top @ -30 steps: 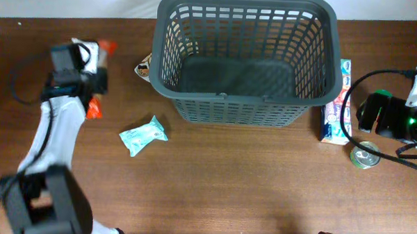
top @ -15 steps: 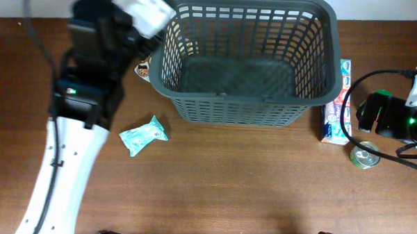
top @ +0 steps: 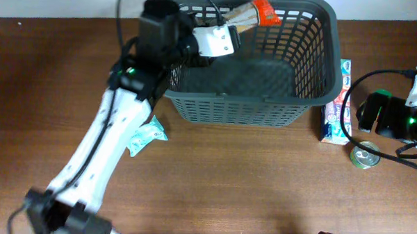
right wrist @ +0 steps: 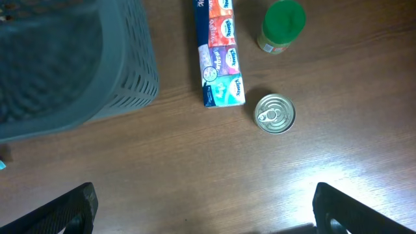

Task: Pack container
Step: 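Lift the pasta package into the basket and open the left gripper, then move the left gripper to the clear rice bag and grasp it, then lift the rice bag over the basket and release it inside, then withdraw the left gripper and move it above the mint-green wipes packet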

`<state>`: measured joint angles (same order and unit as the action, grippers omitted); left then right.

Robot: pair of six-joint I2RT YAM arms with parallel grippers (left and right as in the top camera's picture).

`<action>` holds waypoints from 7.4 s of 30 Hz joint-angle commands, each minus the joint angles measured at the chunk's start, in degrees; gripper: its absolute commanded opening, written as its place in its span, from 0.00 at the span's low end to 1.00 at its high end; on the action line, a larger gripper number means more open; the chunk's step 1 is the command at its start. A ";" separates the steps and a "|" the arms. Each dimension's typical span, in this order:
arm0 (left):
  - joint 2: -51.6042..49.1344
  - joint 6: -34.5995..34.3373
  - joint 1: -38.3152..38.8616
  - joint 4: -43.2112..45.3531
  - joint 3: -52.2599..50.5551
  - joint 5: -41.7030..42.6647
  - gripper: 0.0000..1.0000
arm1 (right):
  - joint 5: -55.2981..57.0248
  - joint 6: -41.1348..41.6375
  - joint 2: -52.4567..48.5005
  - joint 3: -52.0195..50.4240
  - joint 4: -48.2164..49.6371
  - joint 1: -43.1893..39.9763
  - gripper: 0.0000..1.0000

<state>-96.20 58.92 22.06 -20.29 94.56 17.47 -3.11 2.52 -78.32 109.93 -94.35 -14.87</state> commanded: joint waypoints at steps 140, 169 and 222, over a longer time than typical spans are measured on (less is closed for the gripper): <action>7.80 -14.01 -12.90 -9.27 3.48 9.05 0.02 | -0.76 -0.61 -0.22 0.11 0.04 -0.15 0.99; -9.99 -10.56 -1.22 -13.62 9.01 -5.33 0.01 | -0.76 -0.61 -0.22 0.13 0.04 -0.15 0.99; 33.90 -13.55 -34.62 -29.46 -32.48 1.79 0.99 | -1.20 -0.61 -0.57 0.13 0.85 -0.15 0.99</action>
<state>-60.45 44.12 -12.10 -50.06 62.72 21.26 -3.99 2.52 -78.61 109.93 -93.65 -14.87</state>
